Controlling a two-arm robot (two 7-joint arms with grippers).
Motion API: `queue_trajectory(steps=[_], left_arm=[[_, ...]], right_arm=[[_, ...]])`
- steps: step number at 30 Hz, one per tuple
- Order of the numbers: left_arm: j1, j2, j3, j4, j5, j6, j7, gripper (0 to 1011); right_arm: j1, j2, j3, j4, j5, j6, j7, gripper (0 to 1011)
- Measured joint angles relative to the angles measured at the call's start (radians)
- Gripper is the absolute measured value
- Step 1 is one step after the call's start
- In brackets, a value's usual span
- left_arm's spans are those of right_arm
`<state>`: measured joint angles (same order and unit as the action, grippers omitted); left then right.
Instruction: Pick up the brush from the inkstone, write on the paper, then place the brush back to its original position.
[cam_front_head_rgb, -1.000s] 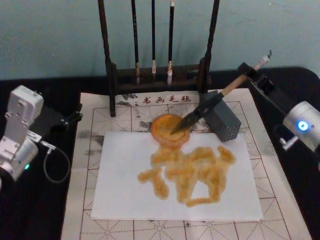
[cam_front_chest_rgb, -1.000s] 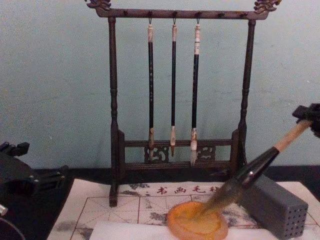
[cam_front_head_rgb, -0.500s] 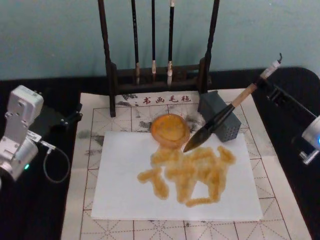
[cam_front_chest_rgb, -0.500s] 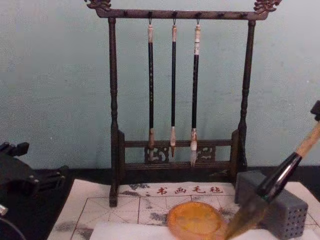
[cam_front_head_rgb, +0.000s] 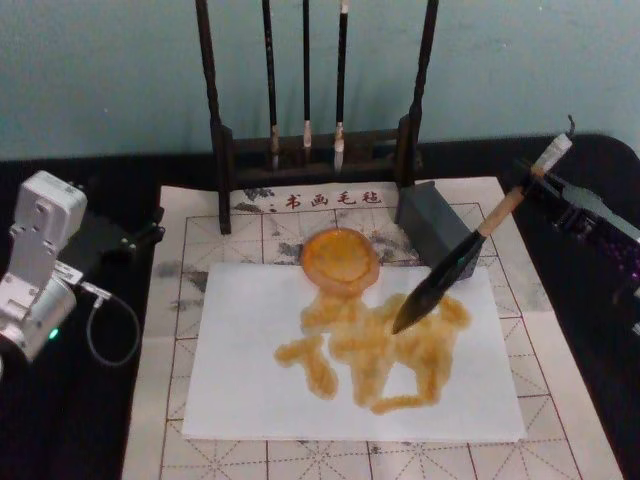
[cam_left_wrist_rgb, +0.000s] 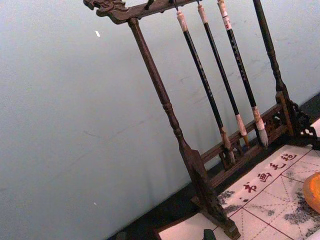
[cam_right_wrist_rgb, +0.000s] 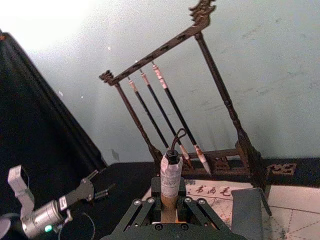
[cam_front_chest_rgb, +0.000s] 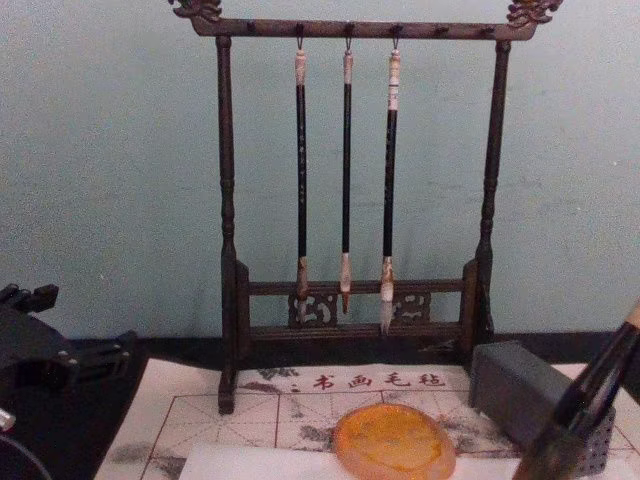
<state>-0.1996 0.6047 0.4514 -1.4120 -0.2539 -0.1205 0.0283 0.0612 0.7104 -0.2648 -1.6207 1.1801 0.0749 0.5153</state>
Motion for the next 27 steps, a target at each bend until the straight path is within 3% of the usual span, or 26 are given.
queue_trajectory(steps=[10, 17, 27], left_arm=[[0.000, 0.000, 0.000, 0.000, 0.000, 0.000, 0.000, 1001], [0.000, 0.000, 0.000, 0.000, 0.000, 0.000, 0.000, 1001], [0.000, 0.000, 0.000, 0.000, 0.000, 0.000, 0.000, 1001]], right_arm=[[-0.026, 0.050, -0.001, -0.006, -0.075, -0.070, 0.048, 187], [-0.050, 0.058, 0.014, -0.014, -0.153, -0.121, 0.034, 187], [-0.098, 0.066, 0.072, -0.041, -0.224, -0.173, -0.001, 186]])
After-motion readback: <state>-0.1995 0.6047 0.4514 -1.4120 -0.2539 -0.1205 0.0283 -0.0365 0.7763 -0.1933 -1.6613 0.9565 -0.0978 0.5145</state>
